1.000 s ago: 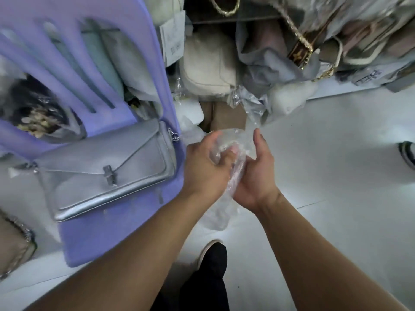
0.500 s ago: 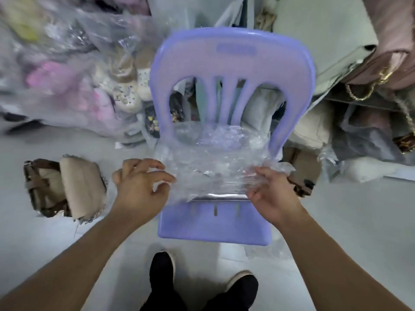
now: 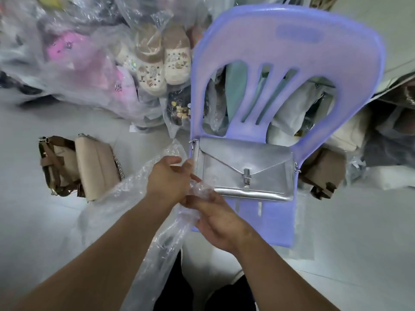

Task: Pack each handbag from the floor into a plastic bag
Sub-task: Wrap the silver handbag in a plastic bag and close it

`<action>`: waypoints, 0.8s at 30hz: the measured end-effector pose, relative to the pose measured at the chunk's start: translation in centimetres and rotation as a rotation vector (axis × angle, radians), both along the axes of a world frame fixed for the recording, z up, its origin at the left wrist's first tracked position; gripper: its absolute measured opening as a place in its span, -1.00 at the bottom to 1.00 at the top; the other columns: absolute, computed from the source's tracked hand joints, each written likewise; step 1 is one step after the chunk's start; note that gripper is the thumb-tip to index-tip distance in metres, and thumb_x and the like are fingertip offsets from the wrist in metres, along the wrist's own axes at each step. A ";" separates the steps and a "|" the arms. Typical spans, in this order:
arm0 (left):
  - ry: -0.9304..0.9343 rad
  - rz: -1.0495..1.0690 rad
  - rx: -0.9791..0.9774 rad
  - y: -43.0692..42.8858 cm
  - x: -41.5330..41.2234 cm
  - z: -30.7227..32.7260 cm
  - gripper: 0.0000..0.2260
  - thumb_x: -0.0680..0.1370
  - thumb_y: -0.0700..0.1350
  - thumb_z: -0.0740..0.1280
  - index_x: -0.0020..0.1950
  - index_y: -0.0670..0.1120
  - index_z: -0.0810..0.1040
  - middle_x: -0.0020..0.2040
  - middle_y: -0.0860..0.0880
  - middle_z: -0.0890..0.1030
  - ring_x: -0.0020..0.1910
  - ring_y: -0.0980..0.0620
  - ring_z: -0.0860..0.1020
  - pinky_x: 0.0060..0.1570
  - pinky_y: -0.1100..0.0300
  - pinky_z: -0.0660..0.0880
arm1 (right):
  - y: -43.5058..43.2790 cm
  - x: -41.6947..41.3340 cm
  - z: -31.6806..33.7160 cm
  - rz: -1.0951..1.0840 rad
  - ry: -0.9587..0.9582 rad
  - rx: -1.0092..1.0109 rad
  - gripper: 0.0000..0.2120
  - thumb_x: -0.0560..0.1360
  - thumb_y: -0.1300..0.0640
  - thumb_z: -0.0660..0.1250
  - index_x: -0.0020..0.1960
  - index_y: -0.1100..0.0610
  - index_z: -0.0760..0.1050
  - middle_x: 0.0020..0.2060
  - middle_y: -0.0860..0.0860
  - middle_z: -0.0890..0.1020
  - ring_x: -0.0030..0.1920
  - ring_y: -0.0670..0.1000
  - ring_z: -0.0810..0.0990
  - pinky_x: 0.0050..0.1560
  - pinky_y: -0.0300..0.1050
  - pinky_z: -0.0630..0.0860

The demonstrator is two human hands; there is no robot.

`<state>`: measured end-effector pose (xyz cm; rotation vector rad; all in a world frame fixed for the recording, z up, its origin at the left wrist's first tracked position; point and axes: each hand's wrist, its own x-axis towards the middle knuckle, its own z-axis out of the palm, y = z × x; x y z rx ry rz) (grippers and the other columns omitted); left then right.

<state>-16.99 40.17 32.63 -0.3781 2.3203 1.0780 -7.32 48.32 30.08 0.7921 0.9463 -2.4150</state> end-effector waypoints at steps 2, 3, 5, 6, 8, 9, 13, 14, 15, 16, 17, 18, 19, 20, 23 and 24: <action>0.054 0.010 0.030 -0.4 -0.2 -0.9 -0.74 0.56 0.03 0.40 0.20 -0.04 0.59 -0.20 0.14 0.61 -0.16 0.03 0.61 -0.03 0.14 0.53 | 0.7 -0.2 0.2 -0.068 -0.015 -0.154 -0.48 0.30 0.05 0.64 0.22 0.00 0.58 0.03 0.00 0.66 0.05 0.02 0.62 0.23 0.06 0.47; 0.080 0.002 0.042 -0.7 -0.3 -1.2 -0.79 0.56 -0.02 0.41 0.17 -0.03 0.61 -0.15 0.10 0.62 -0.15 -0.01 0.61 0.00 0.09 0.56 | 1.0 -0.3 0.1 -0.116 -0.041 -0.178 -0.57 0.33 -0.01 0.62 0.15 -0.01 0.60 0.03 -0.01 0.67 0.05 0.02 0.61 0.27 0.09 0.46; 0.137 -0.012 0.045 -1.2 -1.0 -1.7 -0.87 0.57 -0.09 0.41 0.11 0.01 0.62 -0.12 0.08 0.61 -0.19 0.01 0.60 -0.01 0.01 0.59 | 1.4 -1.1 0.2 -0.247 -0.102 -0.132 -0.72 0.39 -0.01 0.53 0.07 0.02 0.66 0.02 -0.01 0.70 0.10 0.04 0.62 0.33 0.11 0.46; 0.176 -0.009 0.039 -1.5 -1.4 -1.9 -0.90 0.57 -0.12 0.40 0.08 0.03 0.62 -0.13 0.10 0.61 -0.21 0.05 0.59 -0.02 -0.01 0.60 | 1.4 -1.4 0.1 -0.298 -0.131 -0.091 -0.73 0.38 0.03 0.53 0.06 0.04 0.67 0.03 0.01 0.70 0.12 0.06 0.61 0.32 0.08 0.47; 0.223 0.037 0.048 -2.0 -2.3 -2.3 -0.90 0.58 -0.12 0.39 0.04 0.07 0.61 -0.13 0.12 0.62 -0.22 0.11 0.58 -0.02 -0.04 0.61 | 0.8 -2.1 -0.4 -0.301 -0.190 0.009 -0.79 0.42 0.11 0.53 0.05 0.06 0.68 0.03 0.04 0.68 0.13 0.08 0.59 0.17 -0.03 0.49; 0.234 0.072 0.065 -2.2 -2.7 -2.4 -0.91 0.58 -0.11 0.39 0.03 0.08 0.62 -0.13 0.12 0.63 -0.22 0.13 0.58 -0.02 -0.04 0.62 | 0.3 -2.4 -0.6 -0.262 -0.211 0.069 -0.87 0.48 0.15 0.51 0.02 0.06 0.68 0.01 0.04 0.68 0.11 0.09 0.60 0.07 -0.09 0.47; 0.265 0.181 0.063 -2.8 -4.3 -2.4 -0.93 0.58 -0.06 0.39 0.03 0.09 0.63 -0.15 0.17 0.62 -0.19 0.13 0.59 -0.01 0.09 0.59 | -1.1 -3.9 -0.6 -0.163 -0.270 0.244 -0.86 0.66 0.22 0.27 -0.04 0.04 0.52 -0.02 0.10 0.74 -0.03 0.13 0.70 -0.27 -0.18 0.35; 0.274 0.204 0.065 -3.0 -4.8 -2.3 -0.94 0.58 -0.06 0.38 0.02 0.09 0.62 -0.16 0.19 0.60 -0.19 0.12 0.58 -0.04 0.14 0.57 | -1.2 -4.1 -0.7 -0.179 -0.275 0.239 -0.90 0.68 0.15 0.25 -0.01 0.05 0.47 -0.01 0.10 0.75 -0.06 0.14 0.71 -0.30 -0.17 0.34; 0.293 0.220 0.053 -3.2 -5.3 -2.2 -0.94 0.58 -0.07 0.37 0.02 0.08 0.61 -0.17 0.20 0.59 -0.19 0.10 0.58 -0.07 0.17 0.55 | -1.3 -4.5 -0.6 -0.200 -0.288 0.234 -0.87 0.68 0.02 0.25 0.02 0.07 0.44 -0.02 0.08 0.75 -0.07 0.14 0.72 -0.30 -0.16 0.37; 0.307 0.249 0.032 -3.3 -5.9 -2.3 -0.94 0.58 -0.08 0.37 0.01 0.08 0.60 -0.18 0.21 0.58 -0.18 0.09 0.58 -0.10 0.20 0.54 | -1.3 -4.7 -0.9 -0.199 -0.294 0.241 -0.73 0.65 -0.15 0.26 0.07 0.07 0.45 -0.01 0.04 0.76 -0.05 0.14 0.73 -0.27 -0.16 0.42; 0.319 0.305 0.020 -3.6 -6.5 -2.5 -0.94 0.58 -0.09 0.36 0.01 0.07 0.60 -0.18 0.19 0.57 -0.17 0.08 0.58 -0.13 0.21 0.53 | -1.2 -4.8 -1.3 -0.156 -0.274 0.255 -0.55 0.55 -0.32 0.28 0.13 0.06 0.49 0.04 0.00 0.75 0.04 0.13 0.72 -0.18 -0.15 0.47; 0.316 0.406 0.047 -3.9 -7.2 -2.7 -0.93 0.58 -0.11 0.35 0.02 0.03 0.60 -0.19 0.16 0.57 -0.18 0.06 0.59 -0.16 0.21 0.54 | -1.1 -4.6 -1.4 -0.073 -0.233 0.291 -0.42 0.41 -0.44 0.30 0.18 -0.02 0.53 0.11 -0.06 0.73 0.15 0.10 0.69 -0.06 -0.15 0.49; 0.300 0.504 0.099 -4.4 -7.9 -2.9 -0.90 0.57 -0.14 0.33 0.06 -0.04 0.60 -0.20 0.11 0.57 -0.21 0.07 0.59 -0.18 0.20 0.56 | -1.1 -4.2 -1.4 0.025 -0.187 0.323 -0.40 0.30 -0.48 0.32 0.18 -0.13 0.54 0.16 -0.11 0.69 0.22 0.01 0.65 0.04 -0.18 0.49; 0.274 0.543 0.150 -5.1 -8.6 -3.2 -0.83 0.58 -0.21 0.30 0.14 -0.15 0.60 -0.20 0.04 0.55 -0.26 0.14 0.58 -0.19 0.25 0.57 | -1.1 -3.8 -1.2 0.124 -0.147 0.345 -0.41 0.27 -0.46 0.36 0.18 -0.17 0.54 0.19 -0.16 0.66 0.23 -0.13 0.61 0.08 -0.24 0.46; 0.108 0.533 0.418 -6.8 -10.3 -4.1 -0.68 0.60 -0.42 0.15 0.35 -0.42 0.43 -0.11 -0.16 0.54 -0.38 0.45 0.49 -0.27 0.58 0.38 | -1.7 -3.4 -1.8 0.284 -0.174 0.382 -0.43 0.30 -0.28 0.53 0.24 -0.12 0.55 0.20 -0.12 0.67 0.20 -0.21 0.62 0.08 -0.32 0.49; 0.126 0.542 0.440 -7.0 -10.6 -4.3 -0.65 0.60 -0.39 0.16 0.39 -0.41 0.39 -0.08 -0.12 0.55 -0.36 0.45 0.50 -0.22 0.58 0.40 | -2.0 -3.5 -2.0 0.278 -0.183 0.385 -0.56 0.37 -0.14 0.57 0.19 -0.06 0.58 0.10 -0.06 0.72 0.13 -0.13 0.68 0.13 -0.19 0.57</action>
